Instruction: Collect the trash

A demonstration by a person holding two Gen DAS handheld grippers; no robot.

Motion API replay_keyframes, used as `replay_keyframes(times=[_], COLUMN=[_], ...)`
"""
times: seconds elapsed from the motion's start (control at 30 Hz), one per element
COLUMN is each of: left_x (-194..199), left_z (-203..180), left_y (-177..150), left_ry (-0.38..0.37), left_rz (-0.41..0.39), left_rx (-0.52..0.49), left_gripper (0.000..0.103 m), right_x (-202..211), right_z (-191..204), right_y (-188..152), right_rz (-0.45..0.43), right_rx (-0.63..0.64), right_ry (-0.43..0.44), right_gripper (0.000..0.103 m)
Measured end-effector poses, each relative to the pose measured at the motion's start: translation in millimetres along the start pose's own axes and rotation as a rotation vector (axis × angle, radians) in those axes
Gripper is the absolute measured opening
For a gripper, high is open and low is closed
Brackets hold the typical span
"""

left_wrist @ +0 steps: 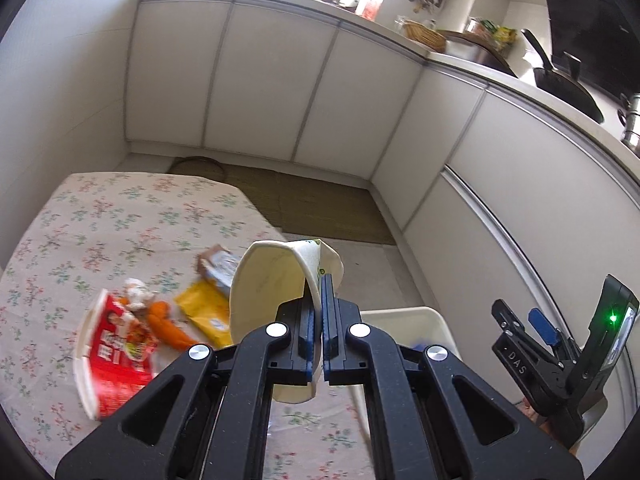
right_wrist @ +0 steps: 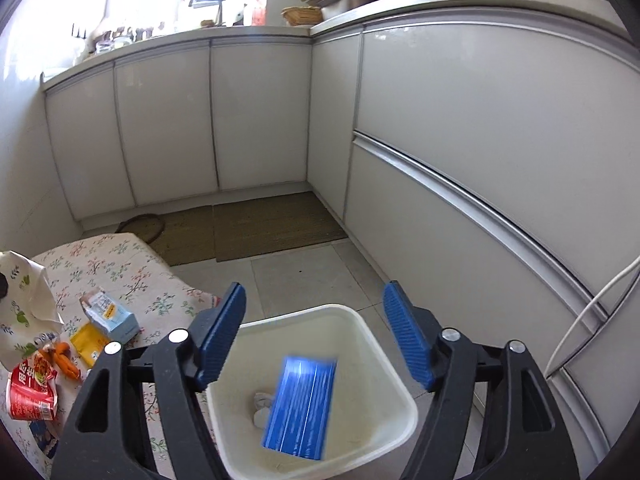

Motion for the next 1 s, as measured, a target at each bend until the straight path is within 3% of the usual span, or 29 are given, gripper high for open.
replay_keyframes(times=[0.47,0.67,0.77,0.83,1.0], left_x=[-55.2,-87.3,-95.1,-97.2,-97.4], left_z=[-105.9,-136.0,-141.9,-143.4,-139.0], left_y=[-12.8,-23.3,-26.6,-28.5,-31.0], left_ry=[-0.177,-0.230,-0.232,-0.226,-0.193], left_rz=[0.076,0.160,0.184,0.191,0.197], left_rx=[-0.075,-0.077,-0.086,-0.094,-0.111], left_gripper=[0.002,0.005,0.025,0.043,0.054], right_x=[5.9,0.8,0.2,0.5,1.7], right_z=[-76.7,-97.7,-103.8,-106.8,-106.5], right_y=[26.1,27.4,29.5,30.9,31.6], right_rz=[-0.095,-0.092,-0.098,-0.106,-0.115], right_rx=[-0.095,-0.119,-0.128,-0.136,-0.134], right_ry=[-0.119,-0.154,-0.165,-0.173,-0.183], right_gripper=[0.081,0.081,0.082,0.084,0.087])
Point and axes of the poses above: each gripper's, at about its wrist camera, not at the fingertips, and x roughly against the way its jaws point, z to its left, y to its top, the point moved 8 cm from there along -x, roughly the way its jaws point, and after that the axes turned 10 degrees about -x, right-handed, at the moved point
